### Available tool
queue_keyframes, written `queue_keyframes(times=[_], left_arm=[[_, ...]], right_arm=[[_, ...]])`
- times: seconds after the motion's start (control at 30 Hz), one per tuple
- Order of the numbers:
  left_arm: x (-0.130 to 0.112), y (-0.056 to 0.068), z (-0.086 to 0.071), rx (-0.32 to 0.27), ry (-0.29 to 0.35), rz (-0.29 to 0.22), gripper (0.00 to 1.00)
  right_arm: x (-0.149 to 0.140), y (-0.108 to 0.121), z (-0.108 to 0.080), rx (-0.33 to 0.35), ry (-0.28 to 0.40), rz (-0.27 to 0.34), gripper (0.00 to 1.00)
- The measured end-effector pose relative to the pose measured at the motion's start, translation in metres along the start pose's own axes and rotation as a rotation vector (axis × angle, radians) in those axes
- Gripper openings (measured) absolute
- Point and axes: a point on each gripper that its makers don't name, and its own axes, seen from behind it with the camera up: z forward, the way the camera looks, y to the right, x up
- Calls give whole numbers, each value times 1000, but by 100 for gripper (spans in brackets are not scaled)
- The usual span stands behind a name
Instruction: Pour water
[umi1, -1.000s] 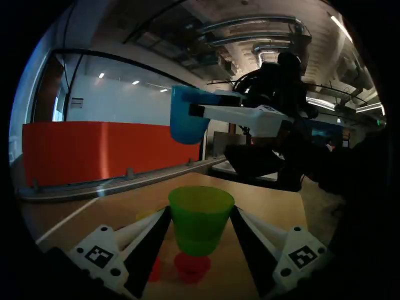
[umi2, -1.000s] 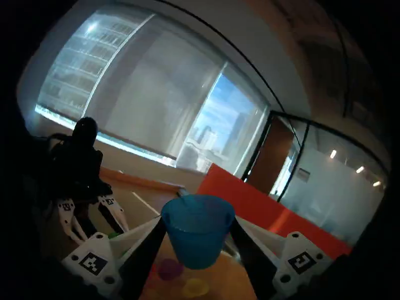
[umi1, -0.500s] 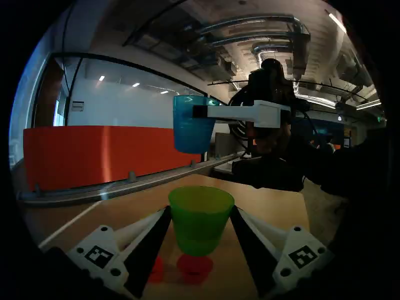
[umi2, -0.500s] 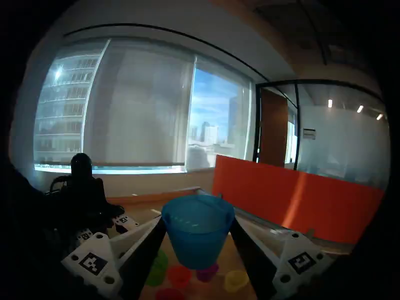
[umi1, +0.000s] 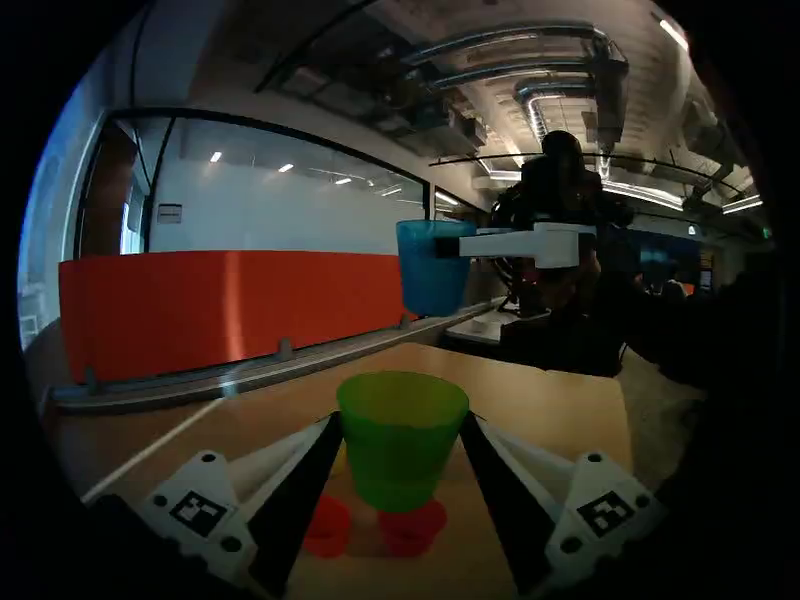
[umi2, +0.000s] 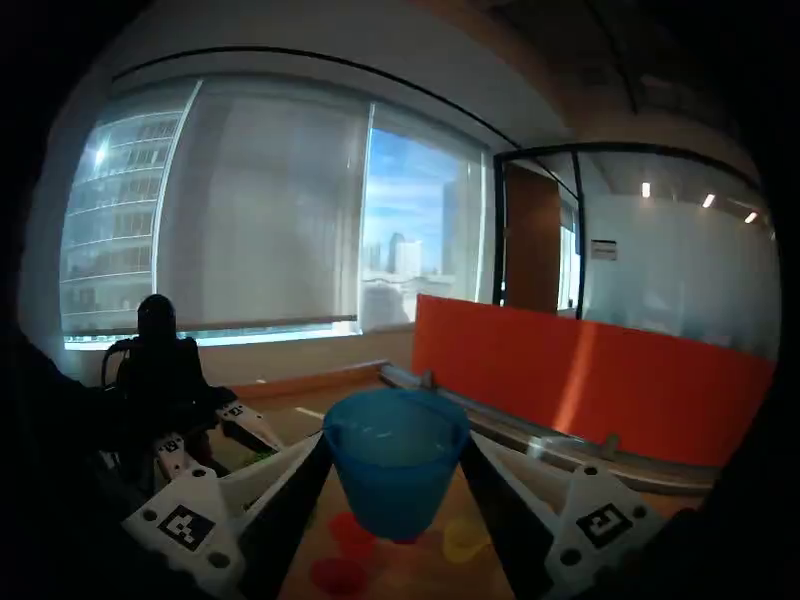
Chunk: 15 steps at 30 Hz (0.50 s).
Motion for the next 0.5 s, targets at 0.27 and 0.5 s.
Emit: queue_keyframes(times=[0.27,0.5], left_arm=[[-6,-10,-10,29,-20,4,85],[-16,-10,-13,30,-54,15,85]], right_arm=[[-16,15,-23,-45,-11,2,89],[-36,23,-35,-63,-40,15,89]])
